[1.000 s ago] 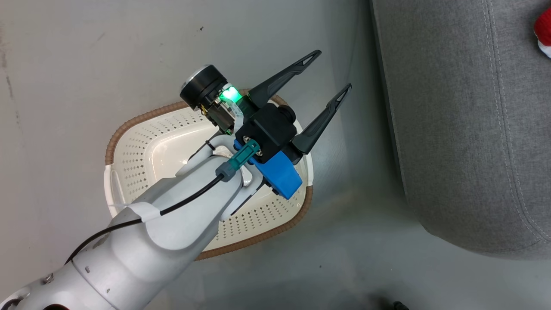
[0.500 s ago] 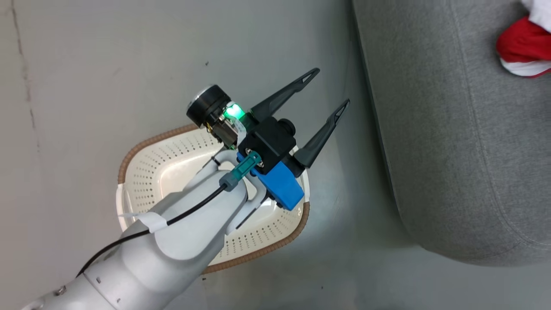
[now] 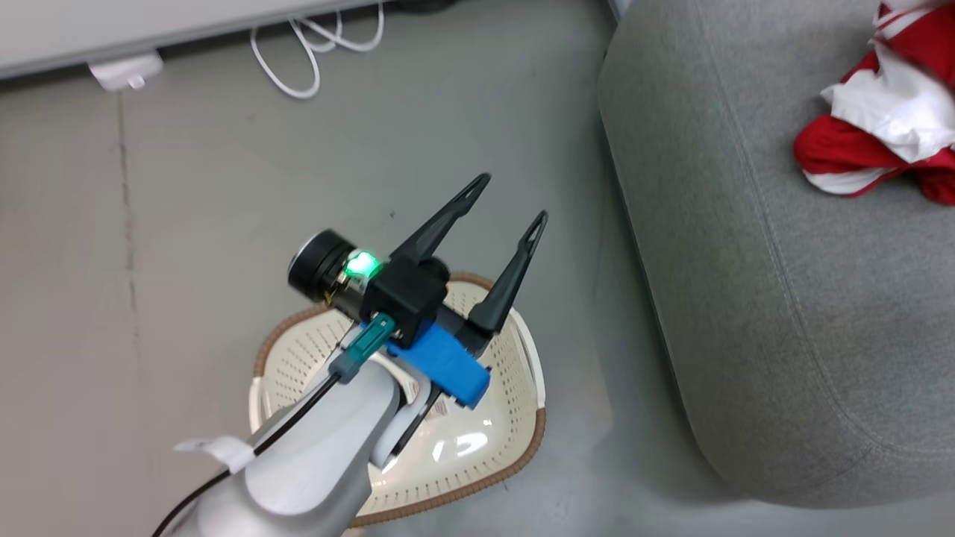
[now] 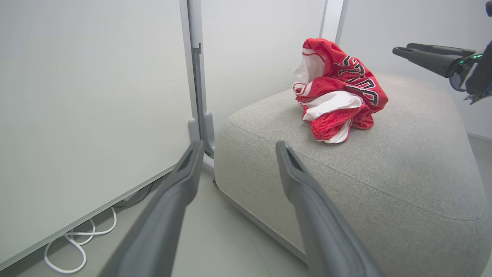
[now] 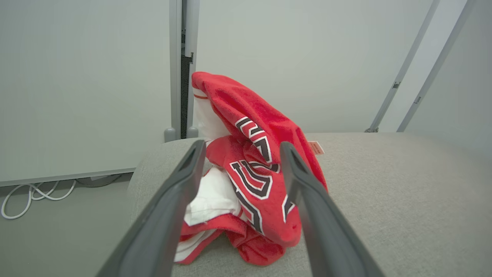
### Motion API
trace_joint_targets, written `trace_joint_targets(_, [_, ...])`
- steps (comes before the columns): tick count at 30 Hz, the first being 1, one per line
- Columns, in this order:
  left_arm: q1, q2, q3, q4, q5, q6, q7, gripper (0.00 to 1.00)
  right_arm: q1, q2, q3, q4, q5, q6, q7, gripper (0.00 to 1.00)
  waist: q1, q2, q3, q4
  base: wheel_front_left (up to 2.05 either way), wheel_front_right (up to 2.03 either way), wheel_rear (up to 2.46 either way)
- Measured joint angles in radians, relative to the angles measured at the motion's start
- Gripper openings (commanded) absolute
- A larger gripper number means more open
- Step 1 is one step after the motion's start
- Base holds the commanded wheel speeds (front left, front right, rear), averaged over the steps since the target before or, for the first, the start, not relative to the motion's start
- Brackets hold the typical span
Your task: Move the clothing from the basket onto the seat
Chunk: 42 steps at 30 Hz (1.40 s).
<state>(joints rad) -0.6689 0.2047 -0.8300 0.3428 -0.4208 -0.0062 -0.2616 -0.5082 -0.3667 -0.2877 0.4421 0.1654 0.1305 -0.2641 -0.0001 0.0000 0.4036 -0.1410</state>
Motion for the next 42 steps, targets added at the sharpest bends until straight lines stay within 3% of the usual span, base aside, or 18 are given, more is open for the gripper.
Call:
trace_joint_targets(14, [0.248, -0.018, 0.261, -0.086, 0.081, 0.010, 0.000, 1.00, 0.230, 0.137, 0.104, -0.264, 0.022, 0.000, 0.000, 1.00, -0.0002, 0.0000, -0.181, 0.091, 0.00, 0.00, 0.00])
trace_joint_targets(31, [0.500, -0.084, 0.588, -0.152, 0.205, -0.053, 0.000, 1.00, 0.401, 0.238, 0.144, -0.333, -0.012, 0.000, 0.000, 1.00, -0.0001, 0.0000, -0.323, 0.200, 0.00, 0.00, 0.00])
trace_joint_targets(42, [0.581, -0.125, 0.709, -0.130, 0.241, -0.074, 0.000, 1.00, 0.472, 0.291, 0.161, -0.356, -0.057, 0.000, 0.000, 1.00, 0.0000, 0.0000, -0.384, 0.223, 0.00, 0.00, 0.00])
